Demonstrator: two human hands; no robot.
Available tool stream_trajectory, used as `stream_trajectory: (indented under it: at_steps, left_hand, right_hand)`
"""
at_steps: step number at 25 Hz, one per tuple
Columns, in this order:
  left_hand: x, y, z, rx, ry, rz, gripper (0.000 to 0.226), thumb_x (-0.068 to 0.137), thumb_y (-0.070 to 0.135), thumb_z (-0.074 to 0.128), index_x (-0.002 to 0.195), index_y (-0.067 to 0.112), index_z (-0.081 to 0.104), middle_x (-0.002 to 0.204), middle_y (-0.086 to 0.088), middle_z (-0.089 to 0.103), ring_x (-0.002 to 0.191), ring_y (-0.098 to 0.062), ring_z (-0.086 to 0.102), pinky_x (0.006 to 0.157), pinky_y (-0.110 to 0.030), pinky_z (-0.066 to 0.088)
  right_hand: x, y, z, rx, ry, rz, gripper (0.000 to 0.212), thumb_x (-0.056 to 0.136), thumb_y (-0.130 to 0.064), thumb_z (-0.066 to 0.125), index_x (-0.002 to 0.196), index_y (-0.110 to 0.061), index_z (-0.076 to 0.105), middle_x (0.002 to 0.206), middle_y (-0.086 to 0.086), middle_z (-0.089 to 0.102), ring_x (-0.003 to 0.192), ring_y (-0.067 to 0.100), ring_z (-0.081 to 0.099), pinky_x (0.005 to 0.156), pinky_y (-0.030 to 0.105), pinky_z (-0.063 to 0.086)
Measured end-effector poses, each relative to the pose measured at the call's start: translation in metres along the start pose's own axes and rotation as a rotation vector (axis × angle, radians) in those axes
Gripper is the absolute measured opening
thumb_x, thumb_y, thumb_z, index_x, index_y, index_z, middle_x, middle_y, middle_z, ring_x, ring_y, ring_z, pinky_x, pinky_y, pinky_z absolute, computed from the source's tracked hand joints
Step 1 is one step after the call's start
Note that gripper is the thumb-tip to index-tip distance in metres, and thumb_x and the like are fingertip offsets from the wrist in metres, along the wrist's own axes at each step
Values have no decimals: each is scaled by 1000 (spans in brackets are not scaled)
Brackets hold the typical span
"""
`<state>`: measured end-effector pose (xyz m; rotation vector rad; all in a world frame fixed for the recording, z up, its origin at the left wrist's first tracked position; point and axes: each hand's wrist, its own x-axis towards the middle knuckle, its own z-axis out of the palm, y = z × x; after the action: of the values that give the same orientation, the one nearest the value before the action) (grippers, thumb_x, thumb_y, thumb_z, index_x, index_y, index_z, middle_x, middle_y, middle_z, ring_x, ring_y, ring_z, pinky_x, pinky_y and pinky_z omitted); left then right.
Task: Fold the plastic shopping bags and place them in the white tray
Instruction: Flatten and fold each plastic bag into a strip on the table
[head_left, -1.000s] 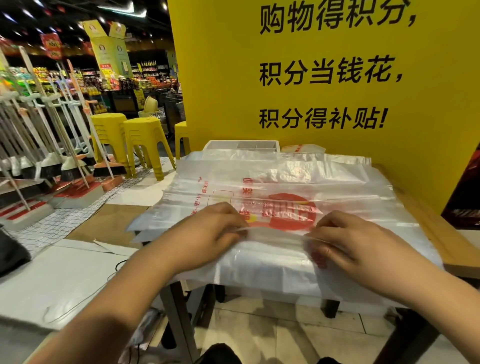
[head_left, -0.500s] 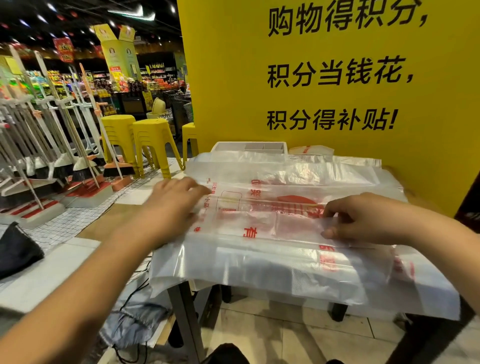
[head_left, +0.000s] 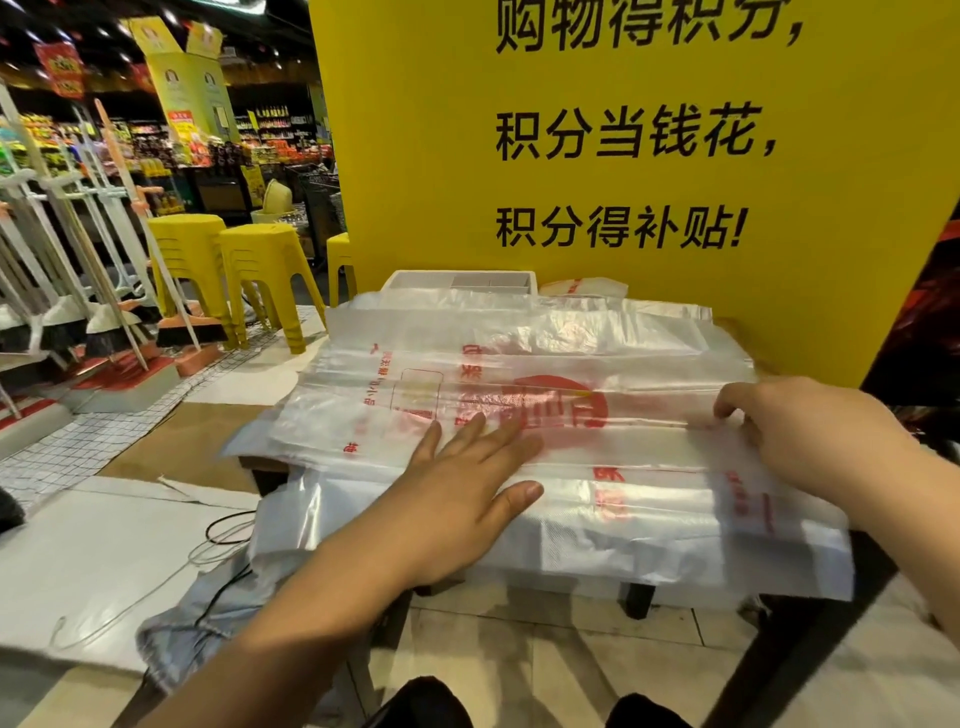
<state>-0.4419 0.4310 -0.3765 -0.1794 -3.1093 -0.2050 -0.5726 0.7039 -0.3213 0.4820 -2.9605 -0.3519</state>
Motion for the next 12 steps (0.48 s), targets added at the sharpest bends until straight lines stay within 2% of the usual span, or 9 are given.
stream_trajectory:
  at_steps: [2, 4, 5, 7, 9, 12]
  left_hand:
    - [1, 0, -2, -36, 0, 1, 57, 102, 57, 18, 157, 45, 9, 165, 19, -3, 153, -10, -8, 124, -45, -7]
    - [1, -2, -3, -51, -5, -3, 56, 102, 57, 18, 156, 45, 13, 165, 19, 0, 153, -9, -6, 124, -45, -6]
    - [2, -2, -3, -52, -4, -9, 56, 101, 58, 17, 156, 46, 15, 165, 19, 3, 153, -9, -4, 124, -46, -5]
    - [4, -1, -4, -31, 28, -25, 55, 101, 57, 17, 155, 46, 21, 164, 19, 11, 153, -10, 3, 123, -47, -5]
    - [6, 0, -5, 9, 71, -25, 51, 103, 54, 19, 153, 46, 25, 163, 19, 19, 152, -11, 9, 123, -47, -4]
    - [3, -2, -5, -25, 51, -17, 50, 104, 53, 19, 153, 48, 23, 164, 20, 14, 153, -9, 5, 124, -46, -2]
  right_hand:
    - [-5, 3, -1, -74, 5, 93, 39, 95, -19, 46, 129, -38, 50, 120, -5, 59, 103, 19, 59, 75, 34, 46]
    - [-14, -5, -3, -165, 168, 118, 46, 88, -19, 54, 132, -35, 50, 128, -3, 55, 117, 23, 53, 95, 40, 43]
    - [-19, -16, -3, -153, 273, 64, 50, 85, -19, 58, 133, -32, 50, 132, 0, 53, 123, 25, 50, 102, 43, 38]
    - [-34, -49, -2, 44, 444, -193, 47, 86, -23, 60, 133, -26, 57, 135, 2, 56, 126, 27, 50, 106, 46, 38]
    - [-44, -77, 5, 283, 401, -409, 43, 95, -38, 48, 136, -27, 56, 140, 1, 55, 129, 24, 50, 105, 41, 40]
    - [-37, -84, 25, 386, 155, -458, 65, 94, -62, 8, 152, -40, 31, 161, -11, 29, 147, 13, 25, 117, 32, 24]
